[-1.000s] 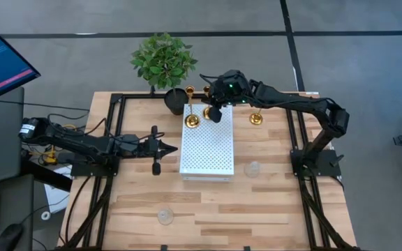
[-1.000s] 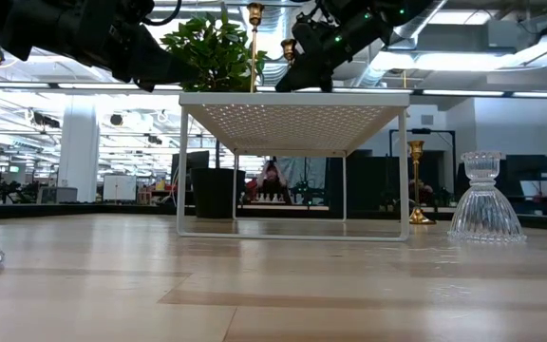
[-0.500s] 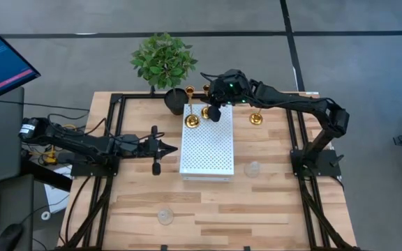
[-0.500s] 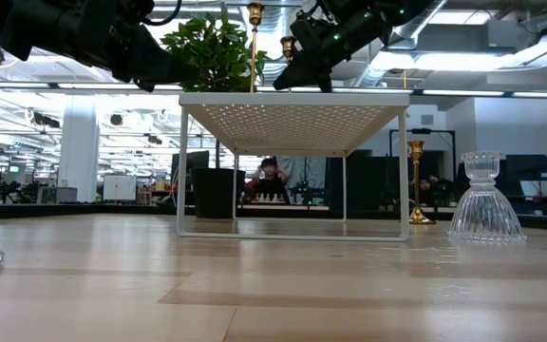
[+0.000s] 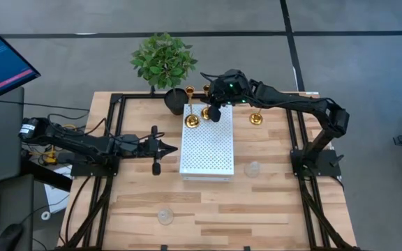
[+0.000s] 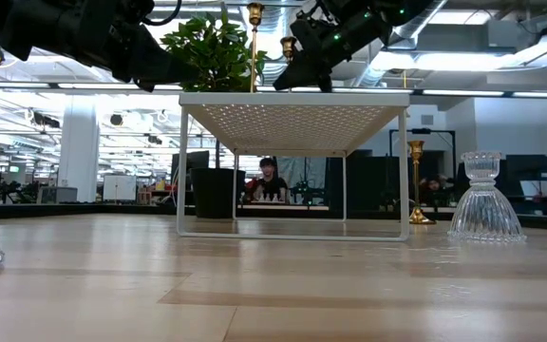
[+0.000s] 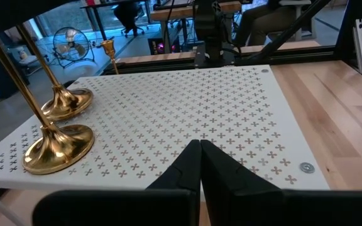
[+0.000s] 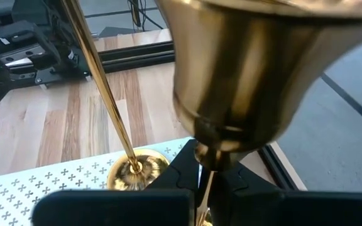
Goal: Pick & Place candle stick holders
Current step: Put the bottom gold candle holder on the shelf
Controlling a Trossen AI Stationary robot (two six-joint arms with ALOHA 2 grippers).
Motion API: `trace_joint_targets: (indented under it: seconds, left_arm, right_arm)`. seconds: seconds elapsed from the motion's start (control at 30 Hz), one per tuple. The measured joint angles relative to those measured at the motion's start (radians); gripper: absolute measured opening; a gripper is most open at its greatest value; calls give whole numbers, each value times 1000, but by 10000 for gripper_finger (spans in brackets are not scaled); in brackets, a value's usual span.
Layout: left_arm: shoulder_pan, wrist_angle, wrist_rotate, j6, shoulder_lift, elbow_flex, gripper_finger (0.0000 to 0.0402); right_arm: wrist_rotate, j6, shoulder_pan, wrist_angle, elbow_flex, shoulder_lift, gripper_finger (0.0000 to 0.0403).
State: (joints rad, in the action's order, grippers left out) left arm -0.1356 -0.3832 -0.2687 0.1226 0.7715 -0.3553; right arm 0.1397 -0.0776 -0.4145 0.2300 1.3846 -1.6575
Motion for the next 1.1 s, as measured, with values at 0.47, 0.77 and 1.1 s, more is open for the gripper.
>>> trace_joint_targets:
  seconds: [0.47, 0.77, 1.1]
  left_arm:
    - [-1, 0, 0, 0, 0, 0, 7]
    - [-1, 0, 0, 0, 0, 0, 7]
    - [-1, 0, 0, 0, 0, 0, 7]
  right_arm:
    - [0, 0, 1, 1, 0, 0, 41]
    - [-1, -11, 1, 54, 0, 0, 74]
    - [-1, -11, 1, 92, 0, 3, 203]
